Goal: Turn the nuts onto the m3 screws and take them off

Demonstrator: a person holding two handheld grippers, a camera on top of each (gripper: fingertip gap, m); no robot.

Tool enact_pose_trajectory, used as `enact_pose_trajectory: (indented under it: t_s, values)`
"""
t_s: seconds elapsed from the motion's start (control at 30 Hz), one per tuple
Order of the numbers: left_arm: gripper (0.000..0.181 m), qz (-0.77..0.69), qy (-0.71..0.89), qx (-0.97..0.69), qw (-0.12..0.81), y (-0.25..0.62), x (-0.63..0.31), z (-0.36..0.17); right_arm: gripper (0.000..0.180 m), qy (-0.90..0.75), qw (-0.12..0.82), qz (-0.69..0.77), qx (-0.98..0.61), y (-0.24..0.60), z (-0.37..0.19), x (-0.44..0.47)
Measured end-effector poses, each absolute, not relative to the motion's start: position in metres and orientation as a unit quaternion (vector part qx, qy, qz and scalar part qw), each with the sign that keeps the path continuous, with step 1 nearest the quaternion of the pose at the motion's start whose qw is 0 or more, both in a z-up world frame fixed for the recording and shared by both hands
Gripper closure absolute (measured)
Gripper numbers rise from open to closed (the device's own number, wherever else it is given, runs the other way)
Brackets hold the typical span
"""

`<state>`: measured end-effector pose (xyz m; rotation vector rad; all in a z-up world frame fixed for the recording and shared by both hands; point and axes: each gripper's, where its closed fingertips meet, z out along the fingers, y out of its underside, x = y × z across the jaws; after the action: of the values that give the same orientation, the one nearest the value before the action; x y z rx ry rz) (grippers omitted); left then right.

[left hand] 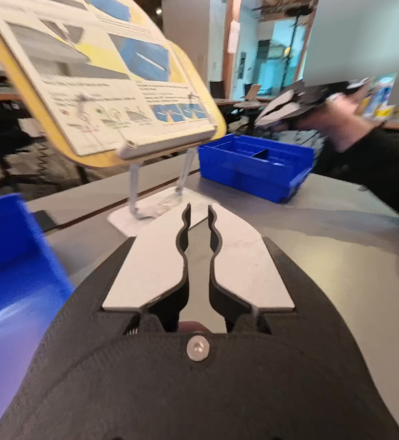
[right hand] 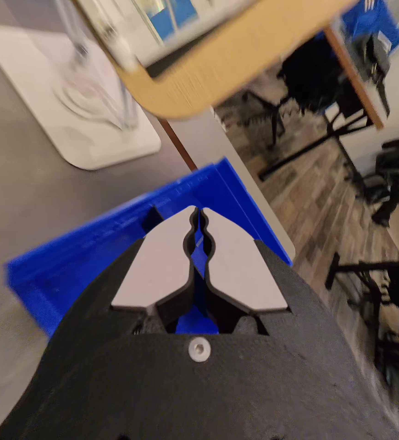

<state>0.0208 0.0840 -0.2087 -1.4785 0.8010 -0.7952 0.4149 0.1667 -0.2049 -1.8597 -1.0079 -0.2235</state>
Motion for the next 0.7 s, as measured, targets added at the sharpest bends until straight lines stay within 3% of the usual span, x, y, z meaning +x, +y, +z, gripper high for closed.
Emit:
enact_pose_trajectory:
  t_s: [0.17,0.3,0.7]
  values:
    - [0.165,-0.189,0.364,-0.68,0.608,0.112,-0.05,-0.18,0.18,-0.47,0.568,0.007,-0.675,0.105,-0.163,0.337]
    - [0.164,-0.004,0.41,-0.734,0.542,0.153,-0.108,-0.194,0.18,-0.508,0.588,0.094,-0.623,0.068,-0.16,0.277]
    - [0.164,-0.019,0.228,-0.939,0.258,0.234,-0.171,-0.326,0.18,-0.551,0.561,0.232,-0.573,0.036,-0.214,0.185]
